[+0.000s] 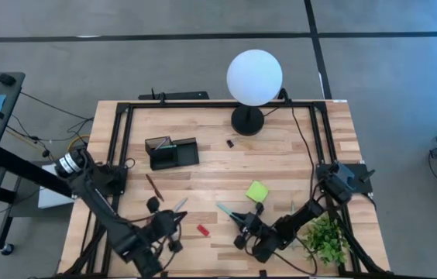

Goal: Pick and place office supplies into organizer
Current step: Put the blue pen into the black desk organizer

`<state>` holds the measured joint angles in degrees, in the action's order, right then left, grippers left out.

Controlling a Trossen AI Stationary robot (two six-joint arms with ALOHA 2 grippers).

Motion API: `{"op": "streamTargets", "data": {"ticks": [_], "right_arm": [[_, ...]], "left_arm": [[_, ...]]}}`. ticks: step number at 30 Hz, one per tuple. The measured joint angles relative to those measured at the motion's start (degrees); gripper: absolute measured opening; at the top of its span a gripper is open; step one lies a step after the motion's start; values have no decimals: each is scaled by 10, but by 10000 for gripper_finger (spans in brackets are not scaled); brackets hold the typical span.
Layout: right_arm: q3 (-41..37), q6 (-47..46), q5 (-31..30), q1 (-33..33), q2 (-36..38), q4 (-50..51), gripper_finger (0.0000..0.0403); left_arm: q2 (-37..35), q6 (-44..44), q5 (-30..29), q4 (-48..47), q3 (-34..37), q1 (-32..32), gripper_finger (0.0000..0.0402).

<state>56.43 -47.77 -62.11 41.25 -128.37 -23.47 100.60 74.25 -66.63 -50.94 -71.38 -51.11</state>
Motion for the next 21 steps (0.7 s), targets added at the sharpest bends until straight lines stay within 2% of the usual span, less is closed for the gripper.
{"op": "streamTargets", "data": {"ticks": [4,9,15,21], "right_arm": [[-1,65,14,-16,-3,-66,36],[-1,153,45,-39,-3,-157,34],[0,228,59,-57,-2,-251,37],[1,269,92,-63,0,-297,34]], "left_arm": [[0,-72,32,33,4,23,0],[0,-285,92,105,4,55,18],[0,-492,203,184,4,110,79],[0,-586,271,192,4,168,137]]}}
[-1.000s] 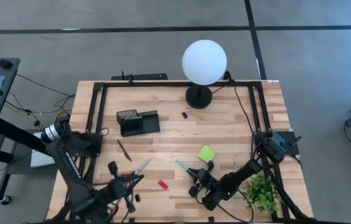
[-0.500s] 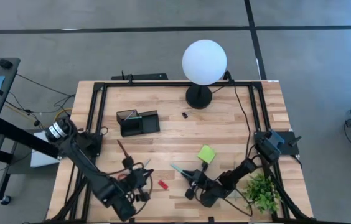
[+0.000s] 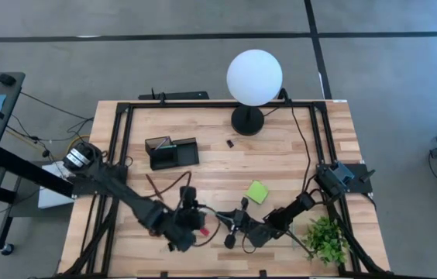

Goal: Pick and place office supplies into organizer
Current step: Put the blue pen into the black desk organizer

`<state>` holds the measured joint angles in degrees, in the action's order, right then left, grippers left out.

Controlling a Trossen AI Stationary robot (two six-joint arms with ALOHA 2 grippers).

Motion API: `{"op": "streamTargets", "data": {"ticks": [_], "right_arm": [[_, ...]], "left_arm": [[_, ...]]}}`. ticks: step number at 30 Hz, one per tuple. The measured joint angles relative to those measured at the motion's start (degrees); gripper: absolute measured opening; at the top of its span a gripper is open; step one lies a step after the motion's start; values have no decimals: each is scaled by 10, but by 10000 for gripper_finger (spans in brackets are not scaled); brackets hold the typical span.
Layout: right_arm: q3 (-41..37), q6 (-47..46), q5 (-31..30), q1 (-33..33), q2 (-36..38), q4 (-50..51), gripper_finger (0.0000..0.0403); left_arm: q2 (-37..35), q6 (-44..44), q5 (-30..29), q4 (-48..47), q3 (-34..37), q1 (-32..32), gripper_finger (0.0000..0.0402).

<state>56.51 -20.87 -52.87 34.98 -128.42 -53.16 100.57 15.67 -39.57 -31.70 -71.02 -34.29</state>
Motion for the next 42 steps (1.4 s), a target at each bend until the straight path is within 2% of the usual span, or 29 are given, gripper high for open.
{"op": "streamTargets", "data": {"ticks": [6,11,18,29,34,38,42], "right_arm": [[0,9,3,-2,1,-1,39],[1,35,3,-3,1,-26,34],[4,49,5,-6,2,-31,40],[4,49,5,-15,2,-22,44],[4,48,5,-19,2,-17,34],[4,48,6,-18,2,-17,39],[4,48,7,-17,2,-17,47]], "left_arm": [[8,-57,104,2,0,46,161],[45,-103,159,20,0,55,163],[93,-113,103,30,0,58,163],[91,-105,103,29,-18,59,163],[90,-105,108,28,-28,59,161],[90,-102,108,24,-28,59,138],[90,-99,110,23,-28,59,88]]}}
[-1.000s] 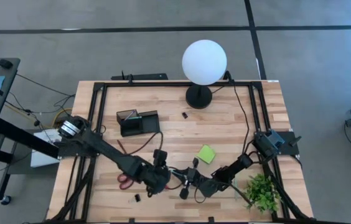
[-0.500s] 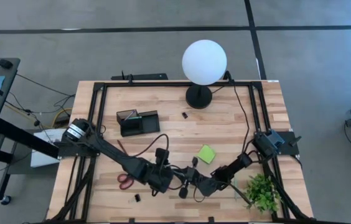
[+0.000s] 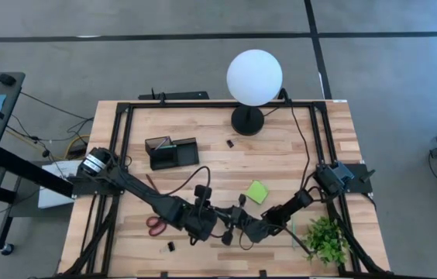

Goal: Pick and place office supplies into organizer
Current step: Put the blue pen into the black desk organizer

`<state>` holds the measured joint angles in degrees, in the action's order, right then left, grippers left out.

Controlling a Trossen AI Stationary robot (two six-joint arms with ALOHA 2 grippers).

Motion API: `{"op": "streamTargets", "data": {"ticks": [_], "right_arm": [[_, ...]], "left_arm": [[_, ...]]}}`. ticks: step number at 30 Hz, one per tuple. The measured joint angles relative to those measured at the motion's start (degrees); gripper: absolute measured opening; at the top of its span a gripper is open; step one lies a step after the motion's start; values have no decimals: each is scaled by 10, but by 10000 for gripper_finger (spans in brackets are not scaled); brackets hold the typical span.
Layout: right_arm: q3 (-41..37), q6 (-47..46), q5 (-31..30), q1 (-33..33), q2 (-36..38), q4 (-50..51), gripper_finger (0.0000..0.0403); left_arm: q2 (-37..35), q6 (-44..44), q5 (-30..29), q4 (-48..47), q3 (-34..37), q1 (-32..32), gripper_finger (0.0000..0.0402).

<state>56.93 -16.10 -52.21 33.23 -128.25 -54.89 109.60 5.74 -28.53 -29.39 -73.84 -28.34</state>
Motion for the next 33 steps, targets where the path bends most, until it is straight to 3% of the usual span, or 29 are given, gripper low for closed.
{"op": "streamTargets", "data": {"ticks": [6,13,24,27,33], "right_arm": [[0,1,7,0,0,-2,33],[0,0,-4,0,0,-2,59],[0,12,-23,4,0,-20,66],[0,80,-55,14,0,-71,66],[0,355,-160,66,15,-275,66]], "left_arm": [[0,3,19,-4,0,1,18],[0,30,21,-7,0,4,27],[0,108,8,-43,0,4,13],[-1,133,6,-58,-1,4,13],[-1,212,-19,-130,0,2,13]]}}
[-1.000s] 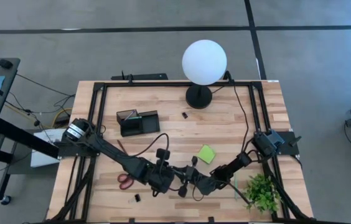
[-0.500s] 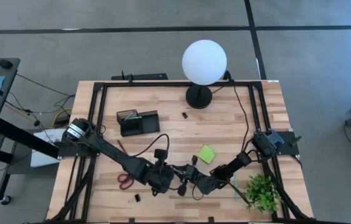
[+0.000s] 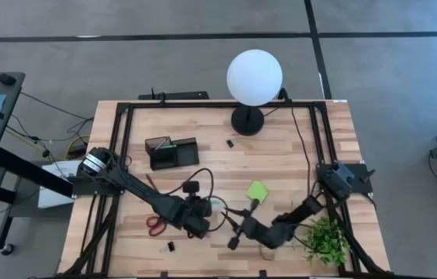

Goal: Pick and place office supplies into organizer
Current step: Put the blue pen into the black desk organizer

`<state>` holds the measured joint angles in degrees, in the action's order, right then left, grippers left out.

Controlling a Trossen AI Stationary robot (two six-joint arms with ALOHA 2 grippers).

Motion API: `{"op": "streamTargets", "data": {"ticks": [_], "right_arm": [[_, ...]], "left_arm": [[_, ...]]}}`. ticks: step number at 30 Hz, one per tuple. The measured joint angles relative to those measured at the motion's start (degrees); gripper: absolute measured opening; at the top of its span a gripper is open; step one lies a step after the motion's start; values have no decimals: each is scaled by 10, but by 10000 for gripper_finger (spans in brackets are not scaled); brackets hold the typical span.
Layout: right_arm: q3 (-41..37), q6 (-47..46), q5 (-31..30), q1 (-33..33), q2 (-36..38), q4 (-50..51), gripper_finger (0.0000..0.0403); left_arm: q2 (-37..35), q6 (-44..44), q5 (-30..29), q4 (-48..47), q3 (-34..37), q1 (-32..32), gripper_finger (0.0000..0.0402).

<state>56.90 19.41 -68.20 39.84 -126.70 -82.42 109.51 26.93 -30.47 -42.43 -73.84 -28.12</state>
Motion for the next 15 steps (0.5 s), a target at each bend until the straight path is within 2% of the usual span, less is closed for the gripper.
{"op": "streamTargets", "data": {"ticks": [3,6,9,13,15], "right_arm": [[0,96,-30,32,22,-47,67],[0,128,-70,69,44,-48,67],[0,137,-106,105,59,-48,67],[0,137,-123,143,64,-47,67],[0,137,-129,157,65,-47,67]], "left_arm": [[0,25,-11,-30,1,-1,13],[0,62,-37,-98,-14,-1,13],[0,114,-72,-230,-57,5,13],[0,138,-100,-445,-141,16,13],[-3,127,-103,-483,-178,30,13]]}}
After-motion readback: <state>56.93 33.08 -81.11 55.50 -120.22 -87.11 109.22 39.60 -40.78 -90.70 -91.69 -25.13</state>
